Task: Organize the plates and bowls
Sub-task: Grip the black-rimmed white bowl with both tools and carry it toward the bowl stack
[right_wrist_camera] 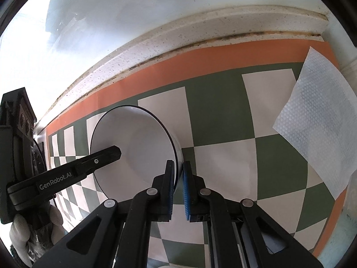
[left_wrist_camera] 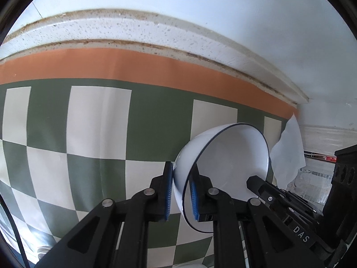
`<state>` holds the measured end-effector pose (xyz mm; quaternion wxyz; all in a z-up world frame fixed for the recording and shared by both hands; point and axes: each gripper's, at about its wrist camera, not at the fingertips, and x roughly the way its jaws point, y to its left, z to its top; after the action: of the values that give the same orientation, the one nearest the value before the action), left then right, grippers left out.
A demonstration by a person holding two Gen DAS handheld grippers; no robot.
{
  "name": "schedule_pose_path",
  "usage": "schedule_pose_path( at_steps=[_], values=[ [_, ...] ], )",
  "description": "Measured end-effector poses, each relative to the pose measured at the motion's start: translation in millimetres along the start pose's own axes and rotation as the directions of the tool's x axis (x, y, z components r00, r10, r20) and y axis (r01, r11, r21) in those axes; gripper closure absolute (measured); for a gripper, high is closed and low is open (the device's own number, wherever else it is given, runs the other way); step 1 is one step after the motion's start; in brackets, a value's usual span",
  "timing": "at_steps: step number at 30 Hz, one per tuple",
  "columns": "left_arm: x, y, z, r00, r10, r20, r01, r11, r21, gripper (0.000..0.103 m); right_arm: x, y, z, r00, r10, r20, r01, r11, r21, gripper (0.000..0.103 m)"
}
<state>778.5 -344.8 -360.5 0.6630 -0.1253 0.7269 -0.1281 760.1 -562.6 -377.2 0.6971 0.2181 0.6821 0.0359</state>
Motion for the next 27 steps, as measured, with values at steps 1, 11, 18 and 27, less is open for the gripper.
schedule_pose_path(
  at_steps=[1, 11, 18, 27],
  values=[
    [-3.0, -0.5, -1.1, 1.0, -0.001, 0.004, 0.001, 1.0, 0.004, 0.091, -1.7, -1.1, 0.3, 1.0, 0.005, 0.001, -0.005, 1.0, 0.003, 0.094],
    [-26.3, -24.0, -28.8, 0.999, -0.002, 0.045, 0.0, 0.998, 0.057, 0.091, -34.6, -1.7, -24.1, 0.999, 0.029, 0.039, -0.03, 1.0, 0.009, 0.094],
    [-49.4, -36.8, -68.1, 0.998, -0.011, 0.065, 0.003, 0.993, 0.122, 0.091, -66.1, 4.7, -67.3, 0.996, 0.029, 0.079, -0.029, 1.0, 0.003, 0.094],
    [-78.7, -45.2, -135.3, 0.997, -0.033, 0.072, 0.016, 0.975, 0.219, 0.091, -107.9, 2.0, -144.4, 0.992, 0.037, 0.123, -0.04, 0.999, 0.025, 0.094]
  ],
)
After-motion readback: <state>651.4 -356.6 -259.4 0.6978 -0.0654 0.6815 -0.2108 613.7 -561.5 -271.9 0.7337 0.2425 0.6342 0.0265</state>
